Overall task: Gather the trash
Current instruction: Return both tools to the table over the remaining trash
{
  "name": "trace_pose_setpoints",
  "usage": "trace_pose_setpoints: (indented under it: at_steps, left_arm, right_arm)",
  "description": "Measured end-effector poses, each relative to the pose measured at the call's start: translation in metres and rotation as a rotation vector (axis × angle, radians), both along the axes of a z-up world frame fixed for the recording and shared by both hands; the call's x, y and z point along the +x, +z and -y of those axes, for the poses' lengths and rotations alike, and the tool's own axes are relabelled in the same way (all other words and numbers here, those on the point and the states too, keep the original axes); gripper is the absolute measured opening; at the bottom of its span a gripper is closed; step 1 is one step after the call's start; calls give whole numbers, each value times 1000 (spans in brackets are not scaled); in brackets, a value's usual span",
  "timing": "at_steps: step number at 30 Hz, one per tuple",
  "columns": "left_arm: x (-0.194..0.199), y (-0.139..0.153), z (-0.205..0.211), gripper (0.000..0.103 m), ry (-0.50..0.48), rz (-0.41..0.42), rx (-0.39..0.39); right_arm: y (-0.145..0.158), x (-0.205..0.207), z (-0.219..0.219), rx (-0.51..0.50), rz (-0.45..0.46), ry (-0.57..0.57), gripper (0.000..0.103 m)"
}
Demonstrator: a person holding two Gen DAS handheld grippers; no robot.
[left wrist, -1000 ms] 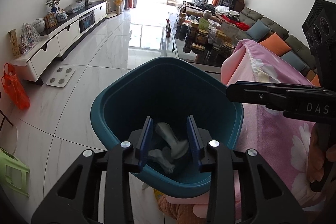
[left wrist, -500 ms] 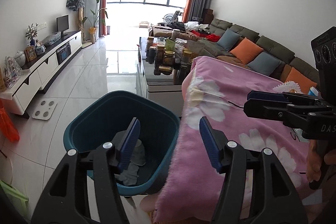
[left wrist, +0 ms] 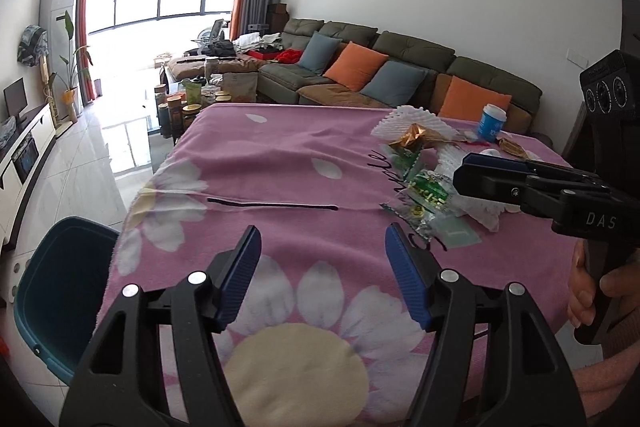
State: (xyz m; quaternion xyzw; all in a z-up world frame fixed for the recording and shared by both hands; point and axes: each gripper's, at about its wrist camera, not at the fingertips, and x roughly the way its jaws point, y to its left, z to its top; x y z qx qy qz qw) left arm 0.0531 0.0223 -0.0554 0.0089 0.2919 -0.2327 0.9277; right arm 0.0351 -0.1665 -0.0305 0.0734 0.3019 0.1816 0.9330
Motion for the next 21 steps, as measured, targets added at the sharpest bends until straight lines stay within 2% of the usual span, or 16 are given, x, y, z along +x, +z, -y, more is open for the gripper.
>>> trace_pose_setpoints:
  at_steps: [9,18,21]
  left_arm:
    - [0,-10,67,66,-135,-5,64]
    - [20,-13,97,65,-166,-36,105]
    - [30,-17,103,60,-155,-64,124]
  right_arm:
    - [-17,-22,73,24,-32,-204,44]
    - [-40,-33,104,114,-81,-257,44]
    - [-43,-32,109,139,-87,-267,44]
